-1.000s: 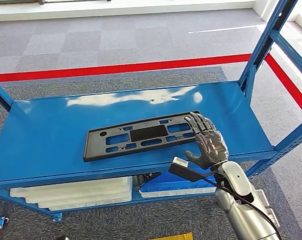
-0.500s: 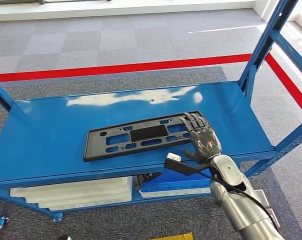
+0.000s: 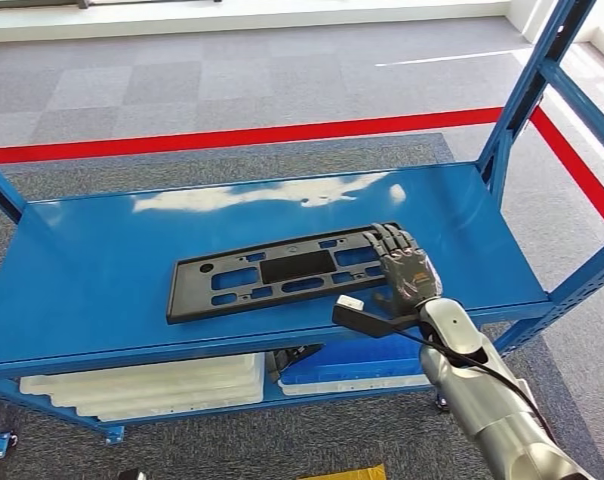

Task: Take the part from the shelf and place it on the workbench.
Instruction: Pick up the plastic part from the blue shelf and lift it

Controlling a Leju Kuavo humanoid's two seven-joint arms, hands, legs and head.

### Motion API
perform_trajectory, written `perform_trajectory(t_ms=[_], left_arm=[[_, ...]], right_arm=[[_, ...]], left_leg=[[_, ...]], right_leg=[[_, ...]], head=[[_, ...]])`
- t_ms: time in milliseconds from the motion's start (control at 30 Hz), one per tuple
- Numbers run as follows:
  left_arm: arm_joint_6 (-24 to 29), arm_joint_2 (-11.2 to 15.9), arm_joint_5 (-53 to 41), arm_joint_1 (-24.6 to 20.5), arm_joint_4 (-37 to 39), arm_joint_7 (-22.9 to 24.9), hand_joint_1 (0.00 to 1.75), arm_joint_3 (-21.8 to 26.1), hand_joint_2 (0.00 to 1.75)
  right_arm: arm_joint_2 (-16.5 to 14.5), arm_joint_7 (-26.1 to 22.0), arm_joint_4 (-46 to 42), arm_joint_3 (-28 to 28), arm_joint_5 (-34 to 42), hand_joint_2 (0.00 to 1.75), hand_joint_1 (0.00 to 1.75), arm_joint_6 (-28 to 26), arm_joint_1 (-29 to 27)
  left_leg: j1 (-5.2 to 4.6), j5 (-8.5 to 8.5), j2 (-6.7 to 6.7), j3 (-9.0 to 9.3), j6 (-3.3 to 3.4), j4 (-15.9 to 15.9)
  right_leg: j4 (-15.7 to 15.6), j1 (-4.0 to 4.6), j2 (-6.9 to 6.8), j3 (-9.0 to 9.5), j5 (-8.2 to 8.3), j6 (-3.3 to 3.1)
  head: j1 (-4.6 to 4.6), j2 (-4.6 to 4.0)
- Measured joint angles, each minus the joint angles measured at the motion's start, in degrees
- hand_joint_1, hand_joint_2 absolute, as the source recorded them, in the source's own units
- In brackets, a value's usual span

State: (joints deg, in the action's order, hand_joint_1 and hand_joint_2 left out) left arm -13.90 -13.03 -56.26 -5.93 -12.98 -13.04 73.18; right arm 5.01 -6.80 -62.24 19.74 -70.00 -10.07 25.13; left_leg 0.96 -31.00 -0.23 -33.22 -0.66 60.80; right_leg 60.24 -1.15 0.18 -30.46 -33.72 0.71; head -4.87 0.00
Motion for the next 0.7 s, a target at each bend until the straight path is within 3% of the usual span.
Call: perform_trajectory(t_ms=[100,333,700], left_arm=[[0.00,0.00,-0.04,0.00,0.01,-0.15,0.00,-0.01,0.00],[0.01,0.00,-0.13,0.04,0.02,-0.90,0.00,-0.03,0.00],[0.93,0.00,-0.11,0.03,0.04,-1.58,0.00,-0.03,0.00]], right_arm=[[0.40,-1.21,1.79,-0.01,1.72,1.75,1.75,1.19,0.97],[3.21,-5.01,5.62,-0.40,5.31,1.75,1.75,1.45,2.16],[5.92,-6.13,4.16,-1.97,7.67,1.75,1.75,-0.30,1.87]], left_leg=[[0.00,0.00,0.00,0.06,0.00,0.00],[-0.04,0.00,0.00,0.14,0.01,0.02],[-0.03,0.00,-0.02,0.29,0.01,0.02]], right_leg=[[0.00,0.00,0.00,0.04,0.00,0.00],[-0.01,-0.02,-0.01,0.15,0.01,0.01],[-0.02,-0.02,0.00,0.29,0.00,0.01]], head=[[0.00,0.00],[0.01,0.00],[0.01,0.00]])
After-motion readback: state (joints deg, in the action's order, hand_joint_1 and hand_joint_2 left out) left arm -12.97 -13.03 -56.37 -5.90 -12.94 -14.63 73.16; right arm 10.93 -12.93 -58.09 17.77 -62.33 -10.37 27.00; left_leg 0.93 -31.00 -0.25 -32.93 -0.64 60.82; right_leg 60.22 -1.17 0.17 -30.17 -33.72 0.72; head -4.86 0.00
